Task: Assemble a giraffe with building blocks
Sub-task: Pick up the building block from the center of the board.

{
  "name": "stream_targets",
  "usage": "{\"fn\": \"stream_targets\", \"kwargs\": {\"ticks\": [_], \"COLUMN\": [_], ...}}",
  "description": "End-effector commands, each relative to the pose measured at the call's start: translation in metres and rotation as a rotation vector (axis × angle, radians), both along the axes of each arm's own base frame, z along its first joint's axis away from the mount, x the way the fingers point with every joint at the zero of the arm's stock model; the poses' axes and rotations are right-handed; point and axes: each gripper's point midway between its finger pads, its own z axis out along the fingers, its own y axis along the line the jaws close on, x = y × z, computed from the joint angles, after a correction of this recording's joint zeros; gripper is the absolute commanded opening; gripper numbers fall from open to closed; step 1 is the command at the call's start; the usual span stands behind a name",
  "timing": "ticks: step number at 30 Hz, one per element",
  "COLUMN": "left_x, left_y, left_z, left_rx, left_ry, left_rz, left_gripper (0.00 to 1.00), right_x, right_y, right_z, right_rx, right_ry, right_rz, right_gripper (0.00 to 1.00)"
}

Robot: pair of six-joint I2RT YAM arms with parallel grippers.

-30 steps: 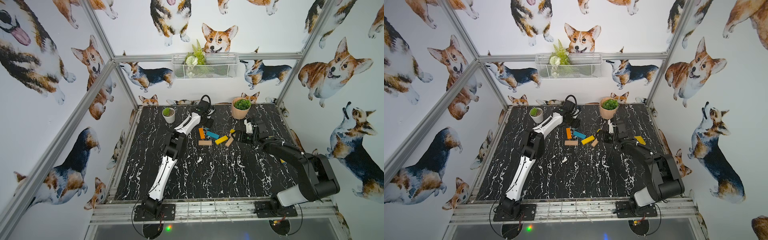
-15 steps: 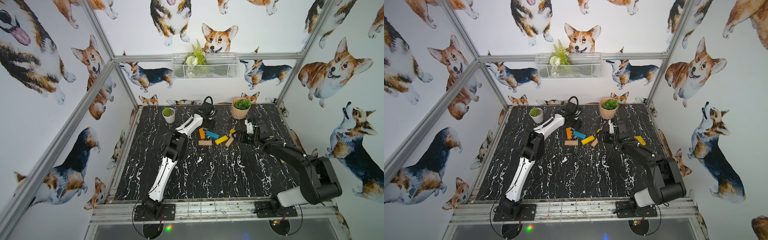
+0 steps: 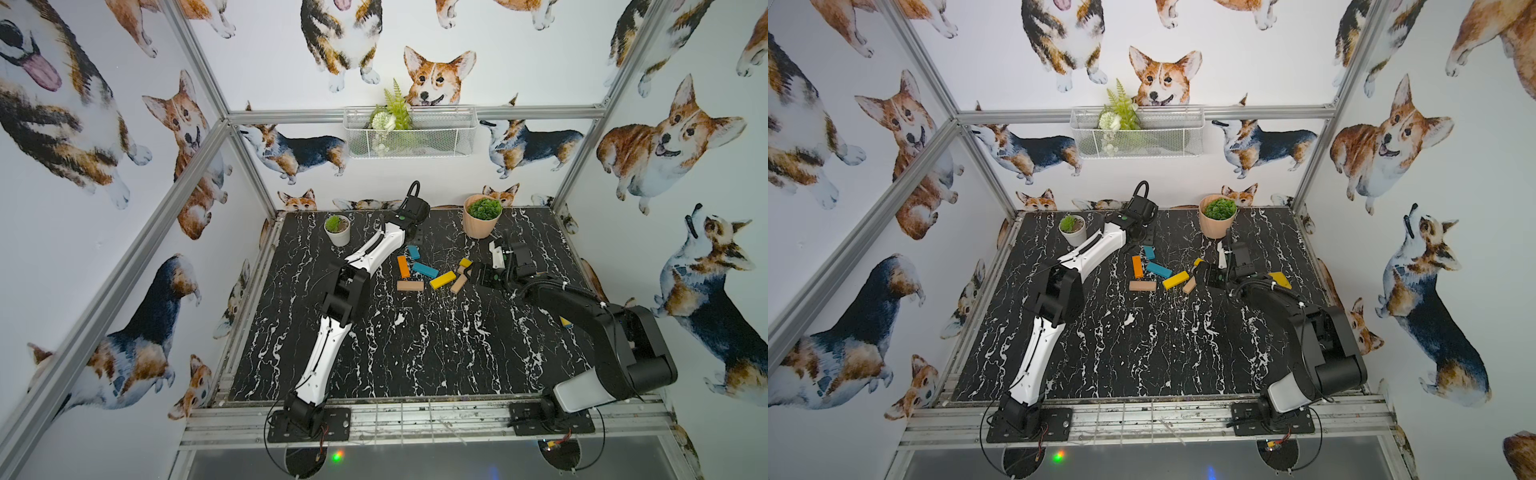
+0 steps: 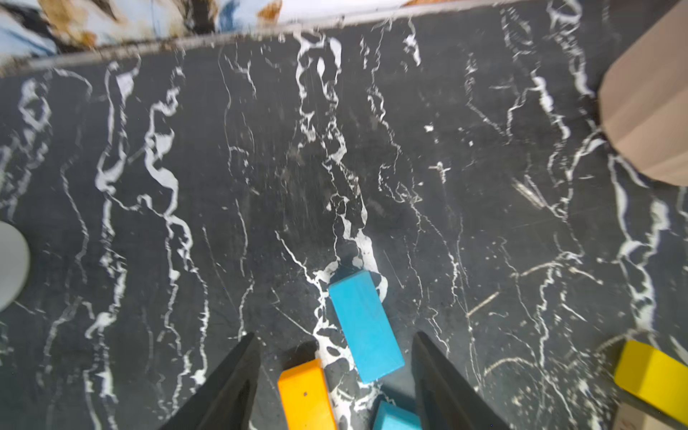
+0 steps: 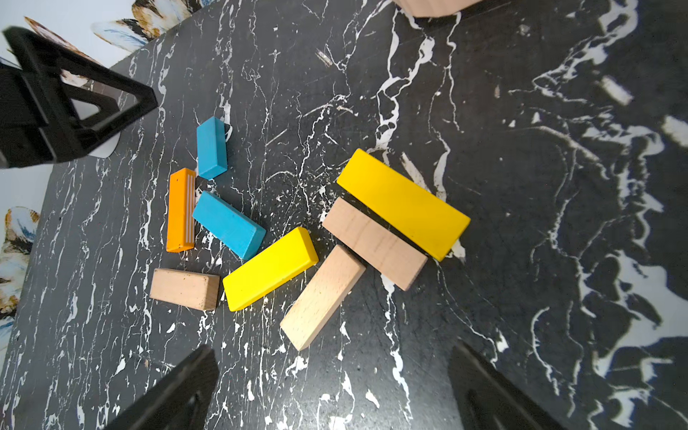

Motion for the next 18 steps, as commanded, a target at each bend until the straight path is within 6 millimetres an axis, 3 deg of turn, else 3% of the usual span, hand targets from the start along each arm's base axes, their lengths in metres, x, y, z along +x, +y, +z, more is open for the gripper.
{"fn": "stream_targets", "kwargs": {"ticks": [1, 18], "left_x": [-0.005, -0.009], "left_y": [0.002, -0.01], "left_z": [-0.014, -0.06], "left_rx": [-0.005, -0.008], "left_ry": [0.038, 0.095], "left_rz": [0.106, 0.136], "left_gripper": [0.67, 0.65], "right_x": [0.0, 0.001], "right_y": [-0.004, -0.001], "right_z": [-0.002, -0.013], "right_rx": [-0.018, -0.007], "right_ry": [0.015, 0.056], "right_rz": [-0.026, -0.024], "right_gripper": [1.0, 1.0]}}
